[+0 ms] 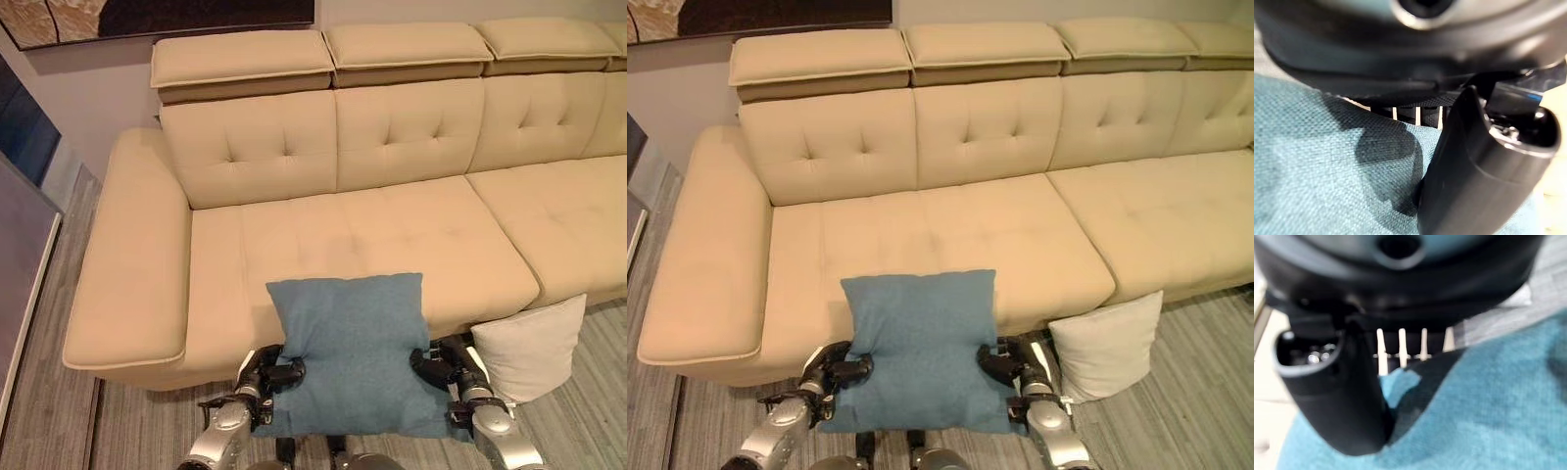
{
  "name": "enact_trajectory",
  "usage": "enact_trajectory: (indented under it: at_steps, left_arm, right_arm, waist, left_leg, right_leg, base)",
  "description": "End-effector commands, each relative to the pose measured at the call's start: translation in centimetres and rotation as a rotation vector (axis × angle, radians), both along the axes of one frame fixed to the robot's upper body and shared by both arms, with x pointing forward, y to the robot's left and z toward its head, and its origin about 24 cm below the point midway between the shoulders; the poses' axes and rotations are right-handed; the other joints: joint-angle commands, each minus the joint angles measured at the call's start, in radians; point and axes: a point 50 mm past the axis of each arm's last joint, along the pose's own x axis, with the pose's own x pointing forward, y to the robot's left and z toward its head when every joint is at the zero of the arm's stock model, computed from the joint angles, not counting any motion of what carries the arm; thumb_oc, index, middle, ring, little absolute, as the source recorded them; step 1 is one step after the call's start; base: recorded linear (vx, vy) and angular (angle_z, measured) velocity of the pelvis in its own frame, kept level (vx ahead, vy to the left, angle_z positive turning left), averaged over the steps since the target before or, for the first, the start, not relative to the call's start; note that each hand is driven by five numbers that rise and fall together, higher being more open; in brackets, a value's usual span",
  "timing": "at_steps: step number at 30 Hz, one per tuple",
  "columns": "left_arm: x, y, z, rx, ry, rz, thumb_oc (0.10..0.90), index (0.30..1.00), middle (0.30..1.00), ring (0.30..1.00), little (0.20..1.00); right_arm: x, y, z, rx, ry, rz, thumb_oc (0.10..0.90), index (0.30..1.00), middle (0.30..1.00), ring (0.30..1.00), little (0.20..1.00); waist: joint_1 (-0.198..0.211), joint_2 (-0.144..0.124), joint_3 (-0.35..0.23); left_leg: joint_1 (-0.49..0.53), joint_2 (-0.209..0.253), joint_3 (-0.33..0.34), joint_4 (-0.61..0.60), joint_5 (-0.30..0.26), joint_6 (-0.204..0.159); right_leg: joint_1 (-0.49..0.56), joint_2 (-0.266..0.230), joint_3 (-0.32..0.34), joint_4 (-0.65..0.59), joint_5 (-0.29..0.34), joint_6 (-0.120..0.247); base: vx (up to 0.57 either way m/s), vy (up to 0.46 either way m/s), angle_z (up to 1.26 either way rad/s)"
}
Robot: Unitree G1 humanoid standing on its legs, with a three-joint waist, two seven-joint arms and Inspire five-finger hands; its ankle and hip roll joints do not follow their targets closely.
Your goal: Pick up all the scattered cushions and arrange them neatly on the sofa.
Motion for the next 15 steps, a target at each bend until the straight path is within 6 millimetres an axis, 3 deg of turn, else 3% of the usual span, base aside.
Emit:
enact_trajectory:
  at_steps: [1, 2, 3, 7, 10, 11, 13, 15]
  left_arm:
    - [3.7, -3.2, 4.9, -0.123, -0.291, -0.127, 0.400, 0.300, 0.300, 0.300, 0.300]
    - [3.7, -3.2, 4.9, -0.123, -0.291, -0.127, 0.400, 0.300, 0.300, 0.300, 0.300]
    - [3.8, -2.7, 5.0, -0.109, -0.292, -0.119, 0.400, 0.300, 0.300, 0.300, 0.300]
    - [3.7, -2.1, 5.1, -0.104, -0.295, -0.090, 0.400, 0.300, 0.300, 0.300, 0.300]
    - [3.6, -1.9, 5.0, -0.102, -0.296, -0.069, 0.400, 0.300, 0.300, 0.300, 0.300]
    - [3.5, -2.1, 4.7, -0.118, -0.287, -0.052, 0.400, 0.300, 0.300, 0.300, 0.300]
    - [3.5, -2.2, 4.8, -0.121, -0.296, -0.049, 0.400, 0.300, 0.300, 0.300, 0.300]
    - [3.5, -2.7, 4.7, -0.133, -0.294, -0.053, 0.400, 0.300, 0.300, 0.300, 0.300]
  right_arm:
    - [4.9, 4.7, 5.9, 0.097, -0.345, 0.181, 0.400, 0.300, 0.300, 0.300, 0.300]
    - [4.9, 4.7, 5.9, 0.098, -0.345, 0.181, 0.400, 0.300, 0.300, 0.300, 0.300]
    - [5.1, 5.3, 6.0, 0.107, -0.351, 0.196, 0.400, 0.300, 0.300, 0.300, 0.300]
    - [5.3, 5.9, 6.3, 0.127, -0.371, 0.207, 0.400, 0.300, 0.300, 0.300, 0.300]
    - [5.5, 6.2, 6.7, 0.112, -0.384, 0.223, 0.400, 0.300, 0.300, 0.300, 0.300]
    - [5.8, 6.1, 6.8, 0.087, -0.381, 0.243, 0.400, 0.300, 0.300, 0.300, 0.300]
    - [5.6, 5.8, 6.9, 0.073, -0.380, 0.244, 0.400, 0.300, 0.300, 0.300, 0.300]
    - [5.1, 5.2, 6.5, 0.066, -0.370, 0.220, 0.400, 0.300, 0.300, 0.300, 0.300]
  waist:
    - [0.048, -0.034, -0.065]
    - [0.049, -0.034, -0.065]
    - [0.052, -0.034, -0.046]
    - [0.047, -0.022, -0.024]
    - [0.045, -0.017, -0.033]
    - [0.031, -0.018, -0.044]
    - [0.015, -0.023, -0.051]
    - [0.007, -0.029, -0.072]
  left_leg:
    - [-0.028, 0.001, -0.002, 0.099, -0.115, -0.005]
    - [-0.028, 0.001, -0.001, 0.099, -0.115, -0.005]
    - [-0.010, 0.009, 0.009, 0.109, -0.127, 0.013]
    - [0.012, 0.014, 0.005, 0.119, -0.145, 0.031]
    - [0.053, 0.010, 0.000, 0.098, -0.166, 0.031]
    - [0.102, -0.003, -0.009, 0.068, -0.183, 0.025]
    - [0.149, -0.006, -0.034, 0.046, -0.201, 0.014]
    - [0.158, 0.012, -0.046, 0.068, -0.224, -0.010]
  right_leg:
    - [0.025, -0.040, -0.019, 0.237, -0.184, 0.119]
    - [0.023, -0.041, -0.018, 0.239, -0.186, 0.119]
    - [-0.030, -0.058, -0.036, 0.364, -0.154, 0.151]
    - [-0.095, -0.074, -0.050, 0.491, -0.144, 0.160]
    - [-0.109, -0.103, -0.087, 0.405, -0.157, 0.138]
    - [-0.134, -0.092, -0.083, 0.255, -0.115, 0.139]
    - [-0.134, -0.078, -0.066, 0.172, -0.084, 0.146]
    - [-0.092, -0.071, -0.061, 0.146, -0.080, 0.126]
  base:
    - [0.07, 0.080, -0.28]
    - [0.09, 0.087, -0.44]
    - [0.04, 0.040, -0.55]
    - [0.07, 0.050, -0.08]
    - [0.21, -0.038, -0.04]
    - [0.39, -0.102, -0.25]
    - [0.40, -0.159, -0.21]
    - [0.32, -0.233, 0.39]
